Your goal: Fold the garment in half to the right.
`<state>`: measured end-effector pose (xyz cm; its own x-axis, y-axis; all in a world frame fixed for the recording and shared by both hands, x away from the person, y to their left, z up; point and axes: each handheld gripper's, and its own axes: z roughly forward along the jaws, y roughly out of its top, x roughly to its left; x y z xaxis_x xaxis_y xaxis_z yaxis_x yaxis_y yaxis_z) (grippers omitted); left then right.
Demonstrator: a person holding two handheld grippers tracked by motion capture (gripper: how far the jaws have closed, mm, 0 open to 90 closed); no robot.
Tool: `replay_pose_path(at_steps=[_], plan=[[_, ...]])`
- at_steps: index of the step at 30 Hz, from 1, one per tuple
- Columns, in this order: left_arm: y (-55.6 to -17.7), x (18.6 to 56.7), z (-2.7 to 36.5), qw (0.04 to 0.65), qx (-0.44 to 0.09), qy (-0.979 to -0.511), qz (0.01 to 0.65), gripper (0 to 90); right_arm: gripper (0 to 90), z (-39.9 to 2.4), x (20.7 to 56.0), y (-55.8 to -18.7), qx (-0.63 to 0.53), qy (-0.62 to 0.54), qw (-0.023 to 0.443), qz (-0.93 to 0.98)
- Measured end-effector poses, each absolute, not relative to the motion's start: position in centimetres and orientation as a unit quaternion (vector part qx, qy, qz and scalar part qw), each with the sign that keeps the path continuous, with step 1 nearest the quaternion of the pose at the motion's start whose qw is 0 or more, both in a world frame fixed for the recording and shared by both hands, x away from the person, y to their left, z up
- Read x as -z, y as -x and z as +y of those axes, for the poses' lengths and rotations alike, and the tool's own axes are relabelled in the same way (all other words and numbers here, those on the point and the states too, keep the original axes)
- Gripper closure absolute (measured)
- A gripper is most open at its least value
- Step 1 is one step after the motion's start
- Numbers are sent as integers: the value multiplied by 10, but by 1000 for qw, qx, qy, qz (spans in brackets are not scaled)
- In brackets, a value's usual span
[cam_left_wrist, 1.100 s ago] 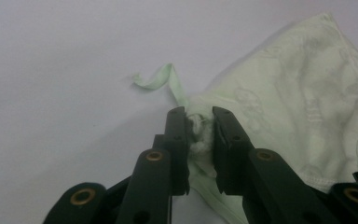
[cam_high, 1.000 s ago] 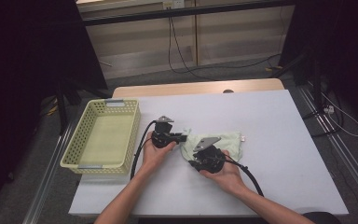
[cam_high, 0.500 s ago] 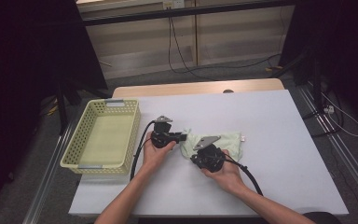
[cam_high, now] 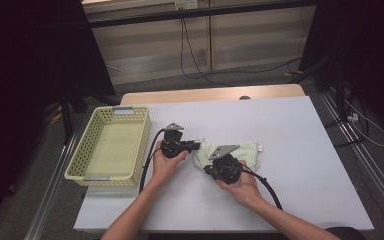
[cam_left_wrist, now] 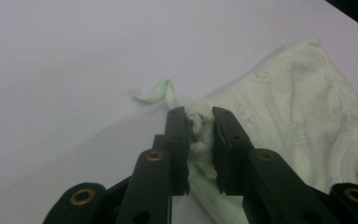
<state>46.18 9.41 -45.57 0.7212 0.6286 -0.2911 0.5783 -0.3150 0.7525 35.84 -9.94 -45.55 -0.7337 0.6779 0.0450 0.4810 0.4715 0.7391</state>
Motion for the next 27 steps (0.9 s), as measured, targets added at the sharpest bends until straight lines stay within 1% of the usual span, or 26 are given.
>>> replay_pose_path(at_steps=[16,27], plan=[[-461,445,103,464,-31,-802,374,774,884,-98,443,-357,-416,-335,128,835],[-459,440,107,466,-39,-800,375,775,885,-95,442,-356,-427,-330,131,831]])
